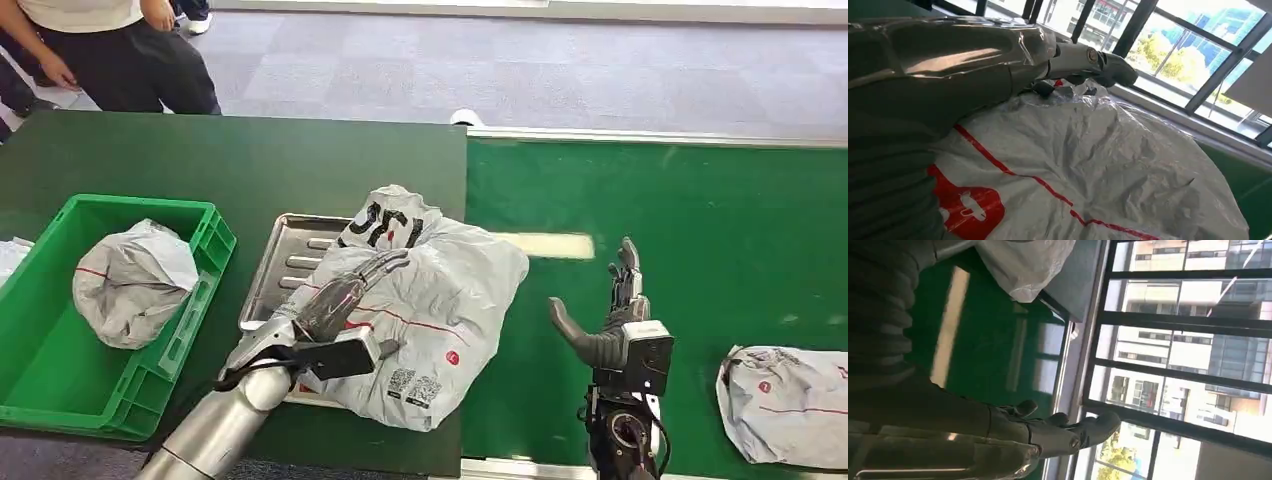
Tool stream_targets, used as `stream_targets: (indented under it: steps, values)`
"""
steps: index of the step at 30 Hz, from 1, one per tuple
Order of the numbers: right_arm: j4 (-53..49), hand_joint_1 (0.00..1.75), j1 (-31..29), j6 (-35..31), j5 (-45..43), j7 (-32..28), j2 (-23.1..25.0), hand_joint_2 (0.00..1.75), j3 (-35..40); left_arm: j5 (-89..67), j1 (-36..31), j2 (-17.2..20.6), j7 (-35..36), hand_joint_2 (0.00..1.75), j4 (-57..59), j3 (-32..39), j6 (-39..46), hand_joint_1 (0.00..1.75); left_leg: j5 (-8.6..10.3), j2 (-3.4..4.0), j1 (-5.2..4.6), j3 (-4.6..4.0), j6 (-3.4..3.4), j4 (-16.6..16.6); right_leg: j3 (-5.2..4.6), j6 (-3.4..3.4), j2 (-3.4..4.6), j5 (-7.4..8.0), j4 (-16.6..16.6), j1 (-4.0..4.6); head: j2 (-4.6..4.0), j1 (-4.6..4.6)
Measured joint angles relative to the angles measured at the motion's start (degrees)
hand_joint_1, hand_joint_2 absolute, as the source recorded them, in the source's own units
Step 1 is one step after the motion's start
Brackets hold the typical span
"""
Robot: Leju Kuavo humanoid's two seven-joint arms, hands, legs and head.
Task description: Moved the parcel from conveyor to table for the left to box.
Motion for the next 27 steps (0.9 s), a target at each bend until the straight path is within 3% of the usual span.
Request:
stream_targets:
  steps: [14, 15, 16, 17, 18, 19, 20, 27]
  values:
    - [-0.1, 0.00, 0.3, 0.8, 1.1, 0.4, 0.3, 1.75, -1.3, -3.6, -1.8, 0.5, 1.7, 1.75, 2.9, -1.4, -5.1, 0.02, 0.00, -0.02, 0.00, 0.00, 0.00, 0.0, 0.02, 0.00, 0.00, 0.00, 0.0, 0.00, 0.00, 0.00]
    - [-0.1, 0.00, 0.3, 0.9, 1.2, 0.6, 0.4, 1.75, -1.4, -3.7, -2.1, 0.5, 1.7, 1.75, 3.3, -1.6, -5.6, 0.68, 0.00, -0.02, 0.00, 0.01, 0.00, 0.0, 0.03, 0.00, 0.00, 0.00, 0.0, 0.00, 0.00, 0.00]
    - [-0.1, 0.00, 0.3, 0.9, 1.3, 0.7, 0.4, 1.75, -1.6, -3.8, -2.3, 0.5, 1.8, 1.75, 3.6, -1.7, -5.8, 1.47, 0.00, -0.02, 0.00, 0.02, 0.00, 0.0, 0.04, 0.00, 0.00, 0.00, 0.0, 0.00, 0.00, 0.00]
    - [-0.1, 0.00, 0.3, 0.9, 1.3, 0.8, 0.5, 1.75, -1.8, -3.8, -2.7, 0.5, 1.7, 1.75, 4.1, -1.9, -6.2, 1.69, 0.00, -0.02, 0.00, 0.03, 0.00, 0.0, 0.05, 0.00, 0.00, 0.00, 0.0, 0.00, 0.00, 0.00]
    - [-0.1, 0.00, 0.3, 0.9, 1.4, 0.8, 0.6, 1.75, -1.9, -3.8, -2.9, 0.5, 1.6, 1.75, 4.5, -2.1, -6.4, 1.41, 0.01, -0.02, 0.00, 0.04, 0.00, 0.0, 0.06, 0.00, 0.00, 0.00, 0.0, 0.00, 0.00, 0.00]
    - [-0.1, 0.00, 0.3, 0.9, 1.4, 0.8, 0.7, 1.75, -2.1, -3.8, -3.1, 0.5, 1.5, 1.75, 4.7, -2.3, -6.6, 1.69, 0.01, -0.03, 0.00, 0.05, 0.00, 0.0, 0.06, 0.00, 0.00, 0.00, 0.0, 0.00, 0.00, 0.00]
    - [-0.1, 0.00, 0.4, 0.9, 1.5, 0.8, 0.7, 1.75, -2.3, -3.8, -3.2, 0.5, 1.4, 1.75, 5.0, -2.4, -6.7, 1.75, 0.01, -0.03, 0.00, 0.05, 0.00, 0.0, 0.07, 0.00, 0.00, 0.00, 0.0, 0.00, 0.00, 0.00]
    - [-0.4, 0.00, 0.8, 1.0, 1.9, 1.1, 1.2, 1.75, -3.1, -4.2, -4.5, 0.4, 0.8, 1.75, 6.7, -3.2, -7.4, 1.75, 0.01, -0.03, 0.00, 0.08, 0.00, 0.0, 0.11, 0.00, -0.01, 0.00, 0.0, 0.00, 0.00, -0.02]
